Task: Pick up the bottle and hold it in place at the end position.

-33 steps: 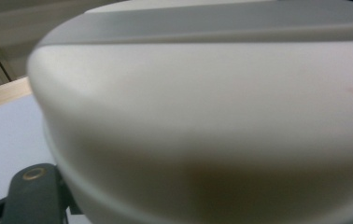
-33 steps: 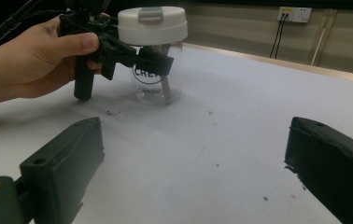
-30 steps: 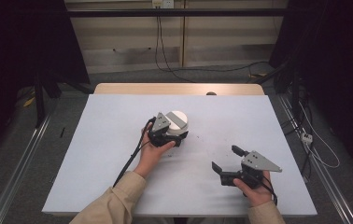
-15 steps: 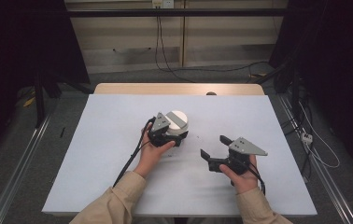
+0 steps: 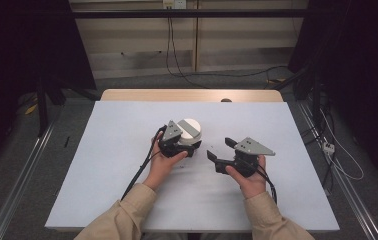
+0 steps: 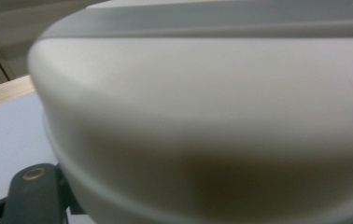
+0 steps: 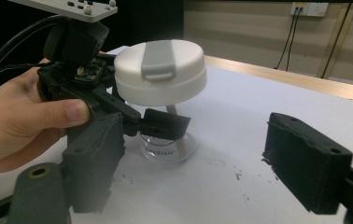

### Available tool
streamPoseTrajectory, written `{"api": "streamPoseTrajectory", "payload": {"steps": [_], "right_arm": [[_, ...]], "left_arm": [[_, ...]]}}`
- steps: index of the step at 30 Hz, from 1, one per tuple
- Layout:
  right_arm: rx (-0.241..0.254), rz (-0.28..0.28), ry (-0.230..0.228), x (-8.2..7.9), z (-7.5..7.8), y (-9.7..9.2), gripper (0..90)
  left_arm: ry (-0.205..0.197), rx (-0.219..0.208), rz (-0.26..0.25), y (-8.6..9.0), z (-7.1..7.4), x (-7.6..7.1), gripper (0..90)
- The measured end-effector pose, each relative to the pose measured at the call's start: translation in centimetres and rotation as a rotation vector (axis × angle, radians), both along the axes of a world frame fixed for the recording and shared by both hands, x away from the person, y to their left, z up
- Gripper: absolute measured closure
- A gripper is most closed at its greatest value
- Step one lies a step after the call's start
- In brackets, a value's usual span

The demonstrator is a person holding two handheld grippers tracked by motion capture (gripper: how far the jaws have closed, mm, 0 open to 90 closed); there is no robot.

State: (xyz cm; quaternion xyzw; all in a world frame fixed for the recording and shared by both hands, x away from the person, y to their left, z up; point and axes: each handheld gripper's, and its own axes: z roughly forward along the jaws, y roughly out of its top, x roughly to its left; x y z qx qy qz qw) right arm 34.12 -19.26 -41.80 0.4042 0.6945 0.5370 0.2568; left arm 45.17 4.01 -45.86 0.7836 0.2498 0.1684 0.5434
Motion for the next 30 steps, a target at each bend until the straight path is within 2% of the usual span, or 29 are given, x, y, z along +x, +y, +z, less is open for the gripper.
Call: {"api": "streamPoseTrajectory", "payload": {"steps": [3, 5, 7, 8, 13, 17, 18, 20, 21, 25, 30], "right_arm": [[0.005, 0.009, 0.009, 0.4, 0.2, 0.3, 27.3], [0.010, 0.028, 0.029, 0.8, 0.3, 0.7, 36.3], [0.010, 0.037, 0.038, 1.0, 0.4, 1.0, 38.6], [0.011, 0.042, 0.043, 1.1, 0.5, 1.1, 43.8], [-0.005, 0.044, 0.066, 1.5, 0.4, 1.5, 50.5], [-0.008, 0.049, 0.082, 1.8, 0.3, 1.5, 61.3], [-0.003, 0.054, 0.082, 1.9, 0.3, 1.5, 66.5], [-0.003, 0.053, 0.081, 1.9, 0.4, 1.5, 68.1], [-0.001, 0.059, 0.091, 2.1, 0.4, 1.5, 72.8], [0.007, 0.068, 0.101, 2.3, 0.4, 1.5, 80.0], [0.009, 0.074, 0.113, 2.6, 0.3, 1.7, 83.7]], "left_arm": [[0.001, 0.000, 0.000, 0.0, 0.0, 0.0, 18.6], [0.000, 0.001, 0.000, 0.0, 0.0, 0.0, 18.6], [0.003, -0.005, -0.001, 0.0, 0.0, 0.0, 18.6], [0.005, -0.007, -0.001, 0.0, 0.0, 0.0, 18.6], [0.005, -0.008, 0.003, -0.1, 0.0, 0.0, 18.6], [0.007, -0.009, 0.000, 0.0, 0.0, 0.0, 18.6], [0.005, -0.006, 0.000, -0.1, 0.0, 0.0, 18.6], [0.003, -0.006, 0.003, 0.0, 0.0, 0.0, 18.6], [0.004, -0.006, 0.003, -0.1, 0.0, 0.0, 18.6], [0.004, -0.001, 0.002, 0.0, 0.0, 0.0, 18.6], [0.004, -0.002, -0.001, 0.0, 0.0, 0.0, 18.6]]}}
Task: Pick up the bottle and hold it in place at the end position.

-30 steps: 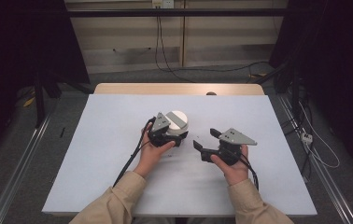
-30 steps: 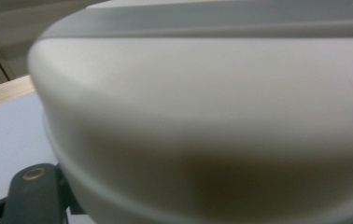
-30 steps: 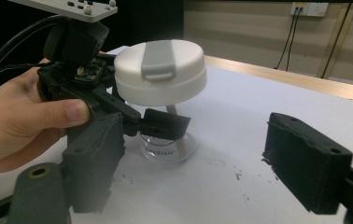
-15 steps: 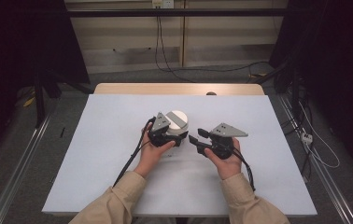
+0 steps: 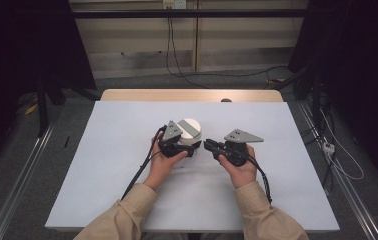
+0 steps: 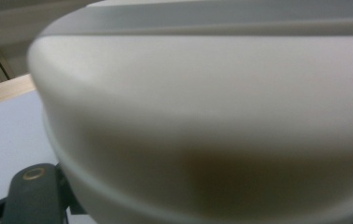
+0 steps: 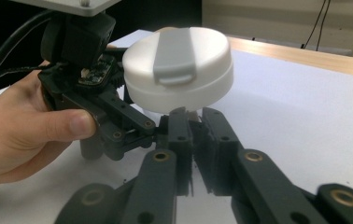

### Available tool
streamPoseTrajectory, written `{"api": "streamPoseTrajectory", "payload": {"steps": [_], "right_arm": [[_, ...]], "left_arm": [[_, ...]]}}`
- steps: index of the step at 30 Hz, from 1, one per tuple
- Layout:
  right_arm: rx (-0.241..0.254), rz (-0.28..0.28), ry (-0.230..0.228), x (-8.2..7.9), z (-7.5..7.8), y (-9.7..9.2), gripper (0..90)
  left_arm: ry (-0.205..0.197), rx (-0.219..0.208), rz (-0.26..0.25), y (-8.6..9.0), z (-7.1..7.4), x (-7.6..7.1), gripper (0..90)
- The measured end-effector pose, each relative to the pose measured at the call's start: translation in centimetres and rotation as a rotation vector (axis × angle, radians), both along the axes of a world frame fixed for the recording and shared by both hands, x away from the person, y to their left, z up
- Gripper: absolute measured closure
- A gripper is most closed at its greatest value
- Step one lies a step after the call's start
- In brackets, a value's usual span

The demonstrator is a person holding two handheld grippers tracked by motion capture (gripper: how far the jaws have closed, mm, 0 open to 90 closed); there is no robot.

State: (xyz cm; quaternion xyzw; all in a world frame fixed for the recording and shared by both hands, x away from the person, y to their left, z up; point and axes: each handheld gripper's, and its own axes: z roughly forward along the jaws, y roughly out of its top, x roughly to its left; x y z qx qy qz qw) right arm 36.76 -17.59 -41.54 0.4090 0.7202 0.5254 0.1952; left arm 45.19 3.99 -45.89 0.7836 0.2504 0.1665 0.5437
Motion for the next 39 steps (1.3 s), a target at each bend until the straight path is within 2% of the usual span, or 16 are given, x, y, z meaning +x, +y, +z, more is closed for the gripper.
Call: {"api": "streamPoseTrajectory", "payload": {"steps": [5, 20, 27, 39], "right_arm": [[-0.010, 0.023, 0.005, 0.2, 0.1, 0.6, 90.0], [-0.035, 0.023, 0.001, 1.0, 0.1, 1.6, 90.0], [-0.047, 0.029, -0.016, 1.1, 0.4, 1.7, 90.0], [-0.034, 0.030, -0.024, 1.2, 0.7, 1.7, 90.0]], "left_arm": [[0.000, -0.005, 0.005, 0.0, 0.0, 0.0, 18.6], [-0.002, -0.001, 0.004, 0.0, 0.0, -0.1, 18.6], [-0.004, 0.002, 0.005, -0.1, 0.0, -0.1, 18.6], [-0.004, 0.004, 0.004, 0.0, 0.0, 0.0, 18.6]]}}
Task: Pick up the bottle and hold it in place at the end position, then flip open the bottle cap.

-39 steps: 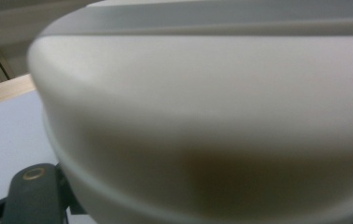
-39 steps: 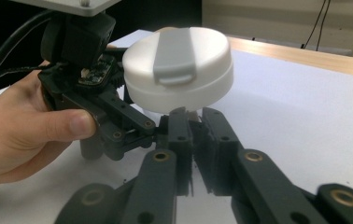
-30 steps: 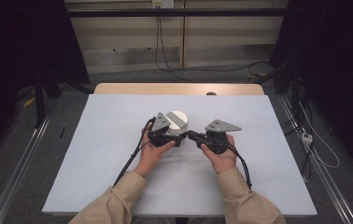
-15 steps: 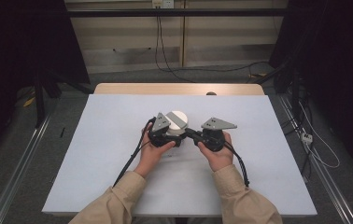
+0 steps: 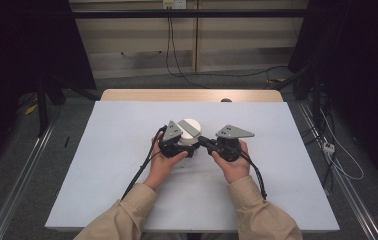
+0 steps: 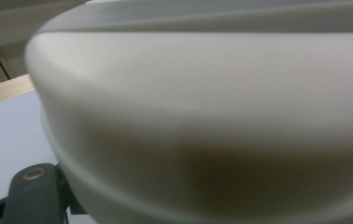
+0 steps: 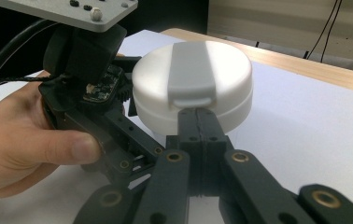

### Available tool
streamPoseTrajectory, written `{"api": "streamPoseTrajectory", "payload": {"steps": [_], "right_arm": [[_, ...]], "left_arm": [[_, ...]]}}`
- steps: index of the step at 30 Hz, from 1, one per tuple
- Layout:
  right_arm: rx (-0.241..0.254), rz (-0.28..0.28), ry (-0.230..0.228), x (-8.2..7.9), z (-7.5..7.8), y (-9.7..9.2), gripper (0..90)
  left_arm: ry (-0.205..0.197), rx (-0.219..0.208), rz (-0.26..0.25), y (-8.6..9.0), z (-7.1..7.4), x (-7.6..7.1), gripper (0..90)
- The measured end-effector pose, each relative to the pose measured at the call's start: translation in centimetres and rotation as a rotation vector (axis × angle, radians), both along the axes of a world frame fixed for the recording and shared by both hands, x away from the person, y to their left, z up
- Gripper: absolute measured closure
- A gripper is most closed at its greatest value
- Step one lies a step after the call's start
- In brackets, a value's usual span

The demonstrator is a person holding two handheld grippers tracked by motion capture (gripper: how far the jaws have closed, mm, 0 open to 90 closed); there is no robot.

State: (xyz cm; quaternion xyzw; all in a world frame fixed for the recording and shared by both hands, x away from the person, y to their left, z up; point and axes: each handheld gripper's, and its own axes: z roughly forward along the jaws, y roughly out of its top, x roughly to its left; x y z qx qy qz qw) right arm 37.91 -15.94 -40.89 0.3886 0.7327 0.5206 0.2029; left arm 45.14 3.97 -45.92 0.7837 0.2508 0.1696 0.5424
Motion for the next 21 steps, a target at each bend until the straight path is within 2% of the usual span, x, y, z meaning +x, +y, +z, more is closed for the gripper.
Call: {"api": "streamPoseTrajectory", "payload": {"steps": [21], "right_arm": [[0.008, 0.010, -0.011, 0.04, 0.38, 0.39, 90.0]], "left_arm": [[-0.008, 0.012, -0.005, 0.05, 0.03, -0.16, 18.6]]}}
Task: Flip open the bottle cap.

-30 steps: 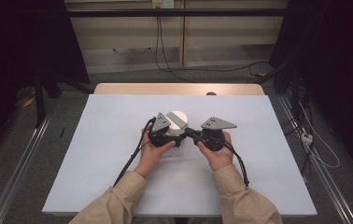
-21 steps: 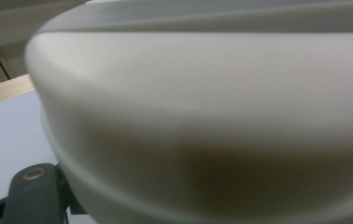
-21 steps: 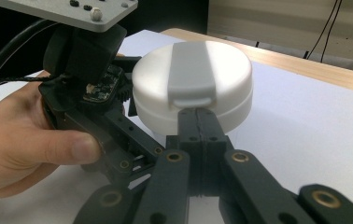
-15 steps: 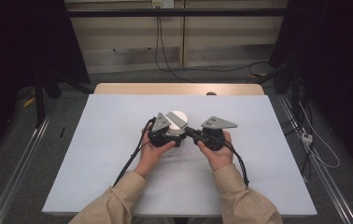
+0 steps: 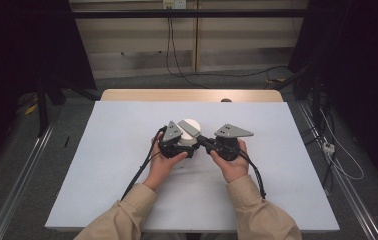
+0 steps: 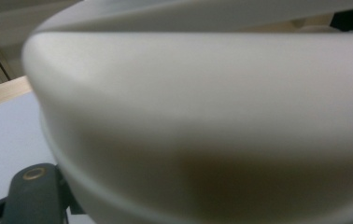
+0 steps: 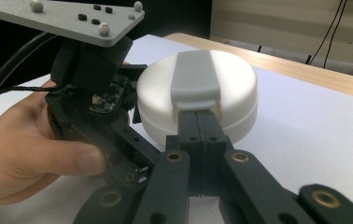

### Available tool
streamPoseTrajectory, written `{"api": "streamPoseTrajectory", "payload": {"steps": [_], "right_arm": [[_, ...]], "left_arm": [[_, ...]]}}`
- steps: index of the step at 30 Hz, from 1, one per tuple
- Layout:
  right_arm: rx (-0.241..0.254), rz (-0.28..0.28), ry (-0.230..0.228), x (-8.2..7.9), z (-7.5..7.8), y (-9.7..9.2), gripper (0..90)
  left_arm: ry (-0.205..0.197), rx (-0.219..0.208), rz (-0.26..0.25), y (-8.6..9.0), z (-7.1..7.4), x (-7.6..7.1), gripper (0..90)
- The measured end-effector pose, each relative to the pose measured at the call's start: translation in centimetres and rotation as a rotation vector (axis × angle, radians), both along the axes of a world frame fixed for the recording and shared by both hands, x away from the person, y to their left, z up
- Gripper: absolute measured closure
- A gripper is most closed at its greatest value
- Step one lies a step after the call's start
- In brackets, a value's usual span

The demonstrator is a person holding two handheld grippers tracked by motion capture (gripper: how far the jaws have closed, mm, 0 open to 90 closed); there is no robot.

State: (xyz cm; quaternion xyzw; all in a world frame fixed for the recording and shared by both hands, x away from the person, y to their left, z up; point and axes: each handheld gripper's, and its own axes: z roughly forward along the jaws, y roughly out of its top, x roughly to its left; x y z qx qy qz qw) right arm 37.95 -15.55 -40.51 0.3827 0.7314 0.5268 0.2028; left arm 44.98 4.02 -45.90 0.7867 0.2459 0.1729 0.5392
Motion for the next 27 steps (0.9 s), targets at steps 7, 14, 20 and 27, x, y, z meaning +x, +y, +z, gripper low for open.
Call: {"api": "streamPoseTrajectory", "payload": {"steps": [7, 14, 20, 27], "right_arm": [[0.000, 0.009, -0.007, 0.0, 0.3, 0.3, 90.0], [0.001, 0.013, -0.017, 0.1, 0.6, 0.5, 90.0], [0.003, 0.010, -0.024, 0.2, 0.8, 0.7, 90.0], [0.002, 0.009, -0.033, 0.4, 1.2, 0.8, 90.0]], "left_arm": [[0.000, 0.000, -0.001, 0.0, 0.0, 0.0, 18.6], [-0.003, 0.001, -0.002, 0.1, 0.0, -0.1, 18.6], [-0.003, 0.002, -0.001, 0.1, 0.0, -0.1, 18.6], [-0.002, 0.001, -0.001, 0.1, -0.1, -0.1, 18.6]]}}
